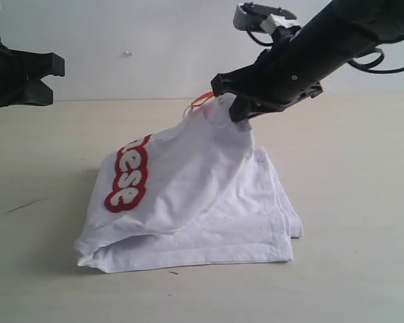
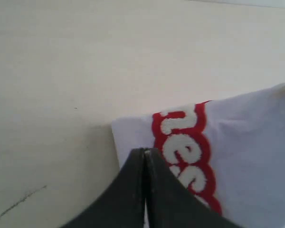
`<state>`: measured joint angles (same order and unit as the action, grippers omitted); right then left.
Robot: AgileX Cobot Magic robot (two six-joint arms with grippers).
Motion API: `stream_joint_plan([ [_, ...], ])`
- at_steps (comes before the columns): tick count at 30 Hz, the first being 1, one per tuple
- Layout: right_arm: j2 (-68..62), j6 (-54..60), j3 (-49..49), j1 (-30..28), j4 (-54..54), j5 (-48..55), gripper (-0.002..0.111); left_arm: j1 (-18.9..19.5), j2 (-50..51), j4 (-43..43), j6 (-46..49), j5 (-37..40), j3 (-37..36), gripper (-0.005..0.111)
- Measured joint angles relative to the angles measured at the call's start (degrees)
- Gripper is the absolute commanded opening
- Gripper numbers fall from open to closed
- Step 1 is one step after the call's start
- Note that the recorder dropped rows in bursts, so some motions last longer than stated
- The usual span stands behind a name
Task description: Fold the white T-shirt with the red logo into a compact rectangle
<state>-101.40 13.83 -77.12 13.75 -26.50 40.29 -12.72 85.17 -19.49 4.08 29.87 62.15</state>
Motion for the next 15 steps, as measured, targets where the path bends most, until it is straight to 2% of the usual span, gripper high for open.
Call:
stream_joint_plan([
  [5,0.8,-12.5,0.0,0.0,15.5,3.9,0.002,0.0,0.0,0.0,0.0,-0.1,0.0,0.0],
  [10,-4.5,-15.9,0.0,0.0,20.2,4.4,0.036,0.0,0.0,0.0,0.0,-0.1,0.0,0.0],
  [12,-5.3,-18.8,0.0,0.0,24.2,4.2,0.037,0.0,0.0,-0.2,0.9,0.3,0.0,0.0],
  [15,-5.4,-26.4,0.0,0.0,32.3,4.8,0.032,-2.0,2.7,-2.4,5.9,2.1,0.0,0.0],
])
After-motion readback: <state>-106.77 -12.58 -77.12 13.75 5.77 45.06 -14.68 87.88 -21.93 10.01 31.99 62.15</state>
